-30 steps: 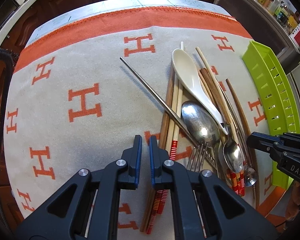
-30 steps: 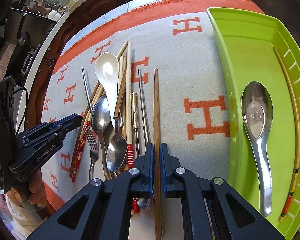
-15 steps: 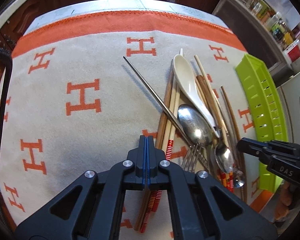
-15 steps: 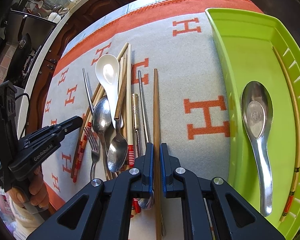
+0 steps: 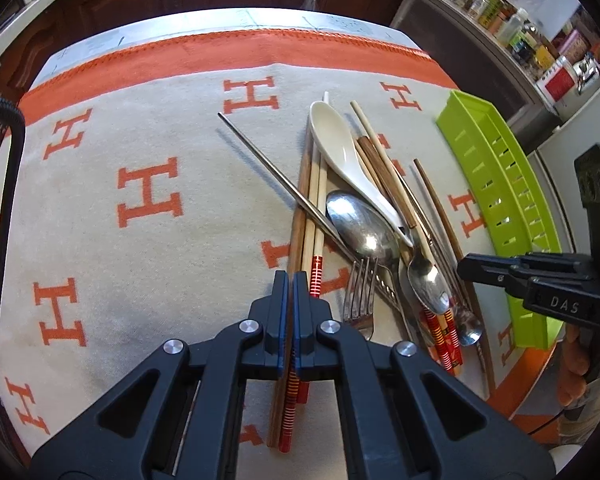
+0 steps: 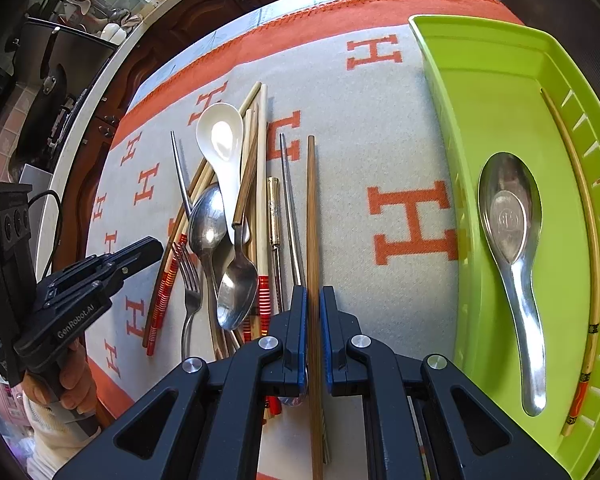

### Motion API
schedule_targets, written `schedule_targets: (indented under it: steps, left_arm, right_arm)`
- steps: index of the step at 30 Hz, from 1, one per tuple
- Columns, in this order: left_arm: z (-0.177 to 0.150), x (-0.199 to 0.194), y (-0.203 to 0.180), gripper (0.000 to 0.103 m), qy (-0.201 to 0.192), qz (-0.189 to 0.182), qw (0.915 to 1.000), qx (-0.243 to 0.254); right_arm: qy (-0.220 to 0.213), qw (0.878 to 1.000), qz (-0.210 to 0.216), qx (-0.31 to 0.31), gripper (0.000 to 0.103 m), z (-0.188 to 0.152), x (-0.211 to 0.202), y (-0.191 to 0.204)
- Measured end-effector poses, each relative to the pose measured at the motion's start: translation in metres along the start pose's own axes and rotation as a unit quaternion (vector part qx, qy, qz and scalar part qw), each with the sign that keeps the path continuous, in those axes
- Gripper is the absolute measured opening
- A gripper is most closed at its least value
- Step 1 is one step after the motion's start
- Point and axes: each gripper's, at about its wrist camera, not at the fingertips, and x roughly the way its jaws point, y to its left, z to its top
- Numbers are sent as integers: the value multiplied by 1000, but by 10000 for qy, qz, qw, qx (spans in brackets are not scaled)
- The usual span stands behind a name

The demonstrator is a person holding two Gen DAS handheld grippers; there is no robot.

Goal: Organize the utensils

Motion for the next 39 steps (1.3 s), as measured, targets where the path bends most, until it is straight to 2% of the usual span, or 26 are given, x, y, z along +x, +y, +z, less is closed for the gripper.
schedule_targets:
  steps: [10,14,25,31,39]
  left_arm:
    - [3,7,-13,0,-82,419,9983,385]
    - [6,13,-11,6,35,497,9981,367]
    - [13,19,-20,7,-115,672,9967,448]
    - [7,14,-13,4,-24,727,9973,115]
    - [-33,-9,7,4,6,797,9945,-673]
  right_arm:
    - [11,10000,14,-15,6,-1,-1,-1]
    - [22,10000,32,-13,6,-1,-1,-2]
    - [34,10000,61,13,6,2,2,-2]
    - [-5,9999,115,117,6,-1,-2,-5]
    - [-82,9995,221,187,6,-10,-14,-8]
